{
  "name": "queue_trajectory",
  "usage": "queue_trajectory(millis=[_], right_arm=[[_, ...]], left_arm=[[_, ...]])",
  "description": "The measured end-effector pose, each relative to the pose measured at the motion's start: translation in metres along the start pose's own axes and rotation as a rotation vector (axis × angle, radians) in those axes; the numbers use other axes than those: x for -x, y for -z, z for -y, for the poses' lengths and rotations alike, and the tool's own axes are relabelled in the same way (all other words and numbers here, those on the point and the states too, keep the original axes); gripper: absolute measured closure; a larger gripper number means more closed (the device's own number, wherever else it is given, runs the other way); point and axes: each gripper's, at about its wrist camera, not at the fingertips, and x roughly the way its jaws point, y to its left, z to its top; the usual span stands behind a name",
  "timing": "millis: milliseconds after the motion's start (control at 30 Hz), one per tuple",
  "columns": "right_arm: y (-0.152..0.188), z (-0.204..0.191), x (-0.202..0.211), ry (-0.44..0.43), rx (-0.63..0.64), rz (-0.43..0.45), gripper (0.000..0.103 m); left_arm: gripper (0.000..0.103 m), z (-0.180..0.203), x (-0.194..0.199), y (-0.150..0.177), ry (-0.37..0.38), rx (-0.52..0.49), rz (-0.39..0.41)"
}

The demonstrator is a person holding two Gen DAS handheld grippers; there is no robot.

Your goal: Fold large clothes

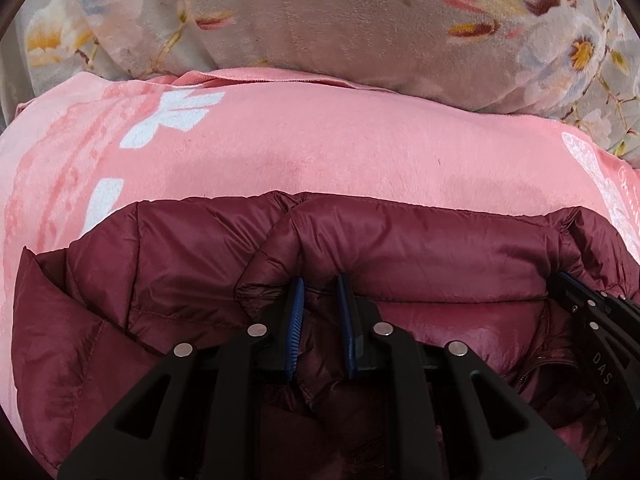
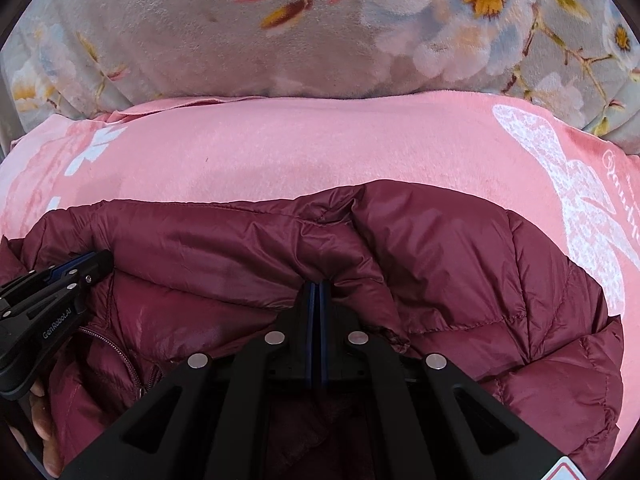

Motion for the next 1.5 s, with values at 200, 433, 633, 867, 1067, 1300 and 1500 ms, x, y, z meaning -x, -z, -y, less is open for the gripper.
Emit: queue_trajectory(millis=[200,433,633,867,1067,1300,1500], right_arm=[[0.000,0.000,0.000,-0.001,0.000,0.002,0.103],[-0.001,0.000,-0.001,-0.001,0.001,0.003,0.103],[0.001,0.009,0.010,-0.063,-0.036,0.004,0.100],[0.109,0.112,0.164,-0.262,-0.232,0.080,0.047],[0.248,0.159,0.267,-0.157,-0.300,0.026,0.038],[0.358,0.172,0.302,-0.184,-0.426,-0.045,0.038],[0.372,0.157,0.303,-0.242,-0.497,0.016,0.037]], left_arm=[[0.087,0.003,0.000,0.001,-0.020,-0.014,0.002],[0.087,0.004,0.000,0.001,-0.029,-0.023,0.003],[0.081,0.003,0.007,0.004,-0.059,-0.029,0.005],[0.014,-0.051,0.134,0.084,0.036,-0.006,0.072],[0.009,-0.143,0.219,0.207,0.053,0.076,-0.060],[0.010,-0.215,0.258,0.314,0.147,0.364,-0.138],[0.024,-0.195,0.271,0.327,0.237,0.398,-0.131]])
